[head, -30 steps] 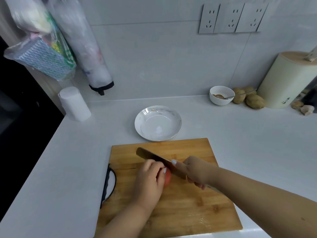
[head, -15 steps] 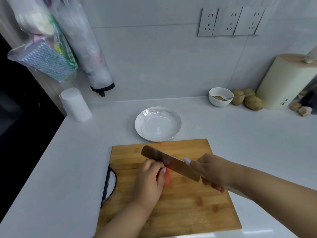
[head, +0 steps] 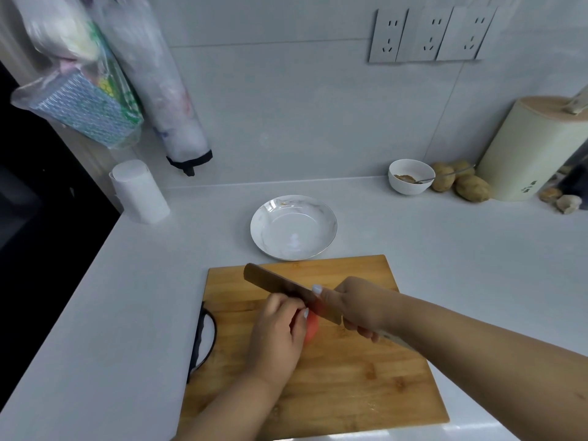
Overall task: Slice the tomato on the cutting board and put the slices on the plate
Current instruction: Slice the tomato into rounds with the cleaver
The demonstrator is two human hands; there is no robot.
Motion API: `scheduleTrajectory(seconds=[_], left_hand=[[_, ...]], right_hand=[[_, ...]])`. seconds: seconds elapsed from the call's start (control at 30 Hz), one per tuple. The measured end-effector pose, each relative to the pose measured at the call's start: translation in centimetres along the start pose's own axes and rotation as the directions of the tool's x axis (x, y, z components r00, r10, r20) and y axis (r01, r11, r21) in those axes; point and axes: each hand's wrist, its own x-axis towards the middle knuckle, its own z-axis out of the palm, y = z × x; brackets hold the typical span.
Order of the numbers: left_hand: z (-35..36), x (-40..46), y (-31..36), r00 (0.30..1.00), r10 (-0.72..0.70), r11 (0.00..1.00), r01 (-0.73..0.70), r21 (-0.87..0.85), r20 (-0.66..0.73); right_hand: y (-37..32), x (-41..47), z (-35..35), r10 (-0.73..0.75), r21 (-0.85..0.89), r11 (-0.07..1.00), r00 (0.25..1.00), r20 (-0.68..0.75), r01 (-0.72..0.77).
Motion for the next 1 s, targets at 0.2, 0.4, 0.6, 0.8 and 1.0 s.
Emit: scheduleTrajectory(seconds=[0.2, 0.4, 0.6, 0.8, 1.0], left_hand=[[-0.1, -0.1, 0.1, 1.0, -0.009, 1.0, 0.009, -0.009, 0.008], [-0.1, 0.0, 0.1, 1.0, -0.007, 1.0, 0.007, 0.002, 0.001], [-0.3, -0.1, 0.0, 1.0, 0.001, 1.0, -0.001, -0.012, 0.005], [-0.4, -0.1, 0.2, 1.0, -0.016, 1.0, 0.016, -0.01, 0.024], [-0.4, -0.1, 0.3, 1.0, -0.027, 0.999, 0.027, -0.017, 0.013]], right_hand=[[2.0, -0.7, -0.6, 0.067, -0.019, 0.998, 0.998, 0.014, -0.067], [2.2, 0.6, 0.3, 0.068, -0.042, 0.997, 0.998, 0.01, -0.068], [1.6, 1.7, 2.0, 0.055, 0.006, 0.998, 0.998, -0.009, -0.055], [1.6, 0.6, 1.7, 0.039, 0.025, 0.999, 0.999, -0.017, -0.038], [2.1, -2.4, -0.6, 0.021, 0.072, 0.997, 0.999, -0.044, -0.018]])
